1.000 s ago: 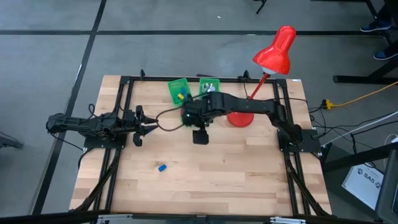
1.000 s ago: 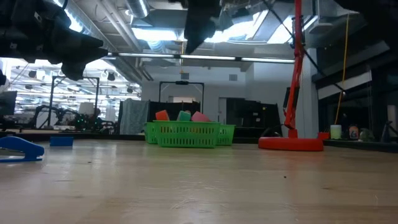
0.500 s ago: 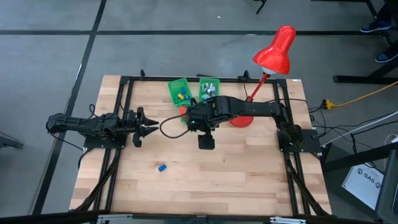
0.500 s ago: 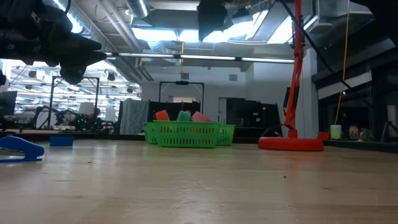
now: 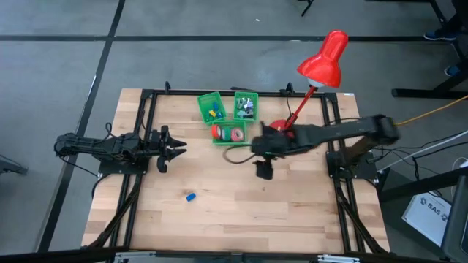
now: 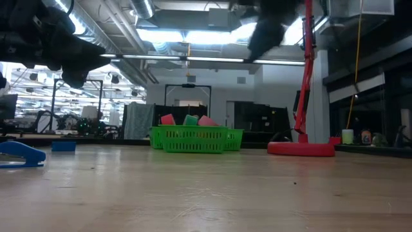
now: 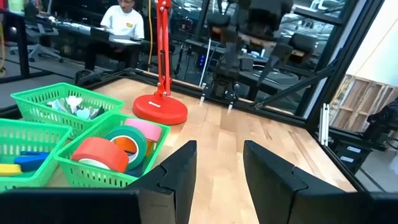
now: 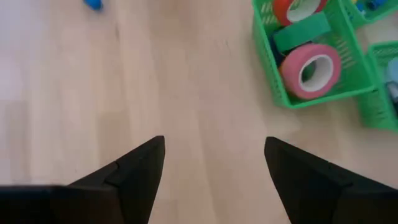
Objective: Pick and place Stapler, Stapler remover, tape
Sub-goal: Put the blue stapler into the left green bin
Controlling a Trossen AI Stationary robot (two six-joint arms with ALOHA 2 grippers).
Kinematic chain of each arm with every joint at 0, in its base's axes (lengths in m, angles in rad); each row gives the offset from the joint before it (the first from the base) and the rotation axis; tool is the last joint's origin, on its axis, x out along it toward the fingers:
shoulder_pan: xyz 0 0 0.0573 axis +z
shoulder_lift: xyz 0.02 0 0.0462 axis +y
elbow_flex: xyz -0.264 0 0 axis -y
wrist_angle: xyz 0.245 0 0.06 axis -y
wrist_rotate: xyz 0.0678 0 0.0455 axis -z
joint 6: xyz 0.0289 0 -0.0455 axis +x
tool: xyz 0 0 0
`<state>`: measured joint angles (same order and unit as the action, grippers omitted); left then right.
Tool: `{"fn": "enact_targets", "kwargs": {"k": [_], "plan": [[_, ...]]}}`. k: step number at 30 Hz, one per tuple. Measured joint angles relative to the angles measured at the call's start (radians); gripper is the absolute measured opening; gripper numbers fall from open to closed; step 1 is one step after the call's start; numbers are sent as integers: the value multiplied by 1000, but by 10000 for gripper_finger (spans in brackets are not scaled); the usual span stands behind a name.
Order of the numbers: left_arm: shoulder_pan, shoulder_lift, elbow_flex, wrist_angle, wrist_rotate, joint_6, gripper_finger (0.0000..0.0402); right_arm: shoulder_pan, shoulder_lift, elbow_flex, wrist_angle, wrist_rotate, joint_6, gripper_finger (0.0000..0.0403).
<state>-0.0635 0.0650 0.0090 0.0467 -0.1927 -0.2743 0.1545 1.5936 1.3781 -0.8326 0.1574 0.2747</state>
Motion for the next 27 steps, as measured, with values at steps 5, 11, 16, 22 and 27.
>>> {"fn": "enact_targets", "kwargs": {"k": [5,11,16,22,27], "plan": [[0,0,0,1,-5,12,128,39,-292,-459,437,0,88,282],[0,3,0,42,-67,42,128,45,-534,-849,943,1,84,282],[0,34,29,84,-37,67,127,30,-676,-1015,1122,1,-51,282],[0,193,145,47,-24,49,127,-8,-868,-1135,1121,2,-97,282],[0,411,315,-71,-38,20,127,-30,-1003,-1181,1122,2,-199,282]]}}
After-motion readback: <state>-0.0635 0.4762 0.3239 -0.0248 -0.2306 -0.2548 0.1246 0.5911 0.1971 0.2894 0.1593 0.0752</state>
